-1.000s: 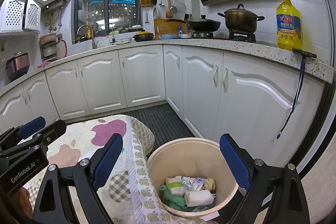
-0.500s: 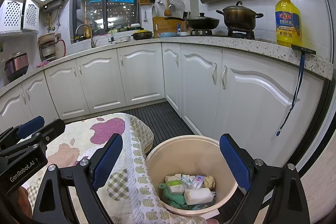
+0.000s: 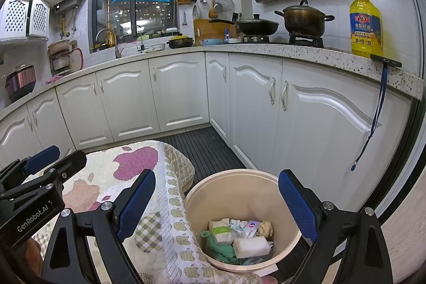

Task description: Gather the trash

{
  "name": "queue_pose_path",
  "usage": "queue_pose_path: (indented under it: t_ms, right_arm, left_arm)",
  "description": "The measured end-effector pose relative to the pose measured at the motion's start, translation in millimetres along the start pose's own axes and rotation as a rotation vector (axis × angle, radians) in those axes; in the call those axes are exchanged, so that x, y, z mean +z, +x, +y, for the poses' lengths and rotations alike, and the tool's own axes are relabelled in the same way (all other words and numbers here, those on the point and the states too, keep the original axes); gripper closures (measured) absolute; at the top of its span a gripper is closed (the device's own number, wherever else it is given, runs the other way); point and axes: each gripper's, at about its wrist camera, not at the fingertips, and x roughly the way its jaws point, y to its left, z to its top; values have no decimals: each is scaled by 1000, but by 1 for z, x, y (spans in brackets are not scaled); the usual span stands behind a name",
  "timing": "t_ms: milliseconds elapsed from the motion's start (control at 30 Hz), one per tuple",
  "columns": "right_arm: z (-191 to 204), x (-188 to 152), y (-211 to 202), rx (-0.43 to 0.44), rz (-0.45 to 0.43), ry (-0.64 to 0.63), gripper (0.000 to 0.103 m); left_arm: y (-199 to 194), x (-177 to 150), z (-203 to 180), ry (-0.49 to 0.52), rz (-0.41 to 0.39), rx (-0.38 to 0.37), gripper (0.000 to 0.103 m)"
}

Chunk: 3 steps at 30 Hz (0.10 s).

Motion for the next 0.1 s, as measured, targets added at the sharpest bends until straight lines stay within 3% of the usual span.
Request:
queue_pose_path:
  t_ms: [100]
  right_arm:
    - [-1,0,1,4,4,4,11]
  left_arm:
    - [1,-2,0,4,3,7,44]
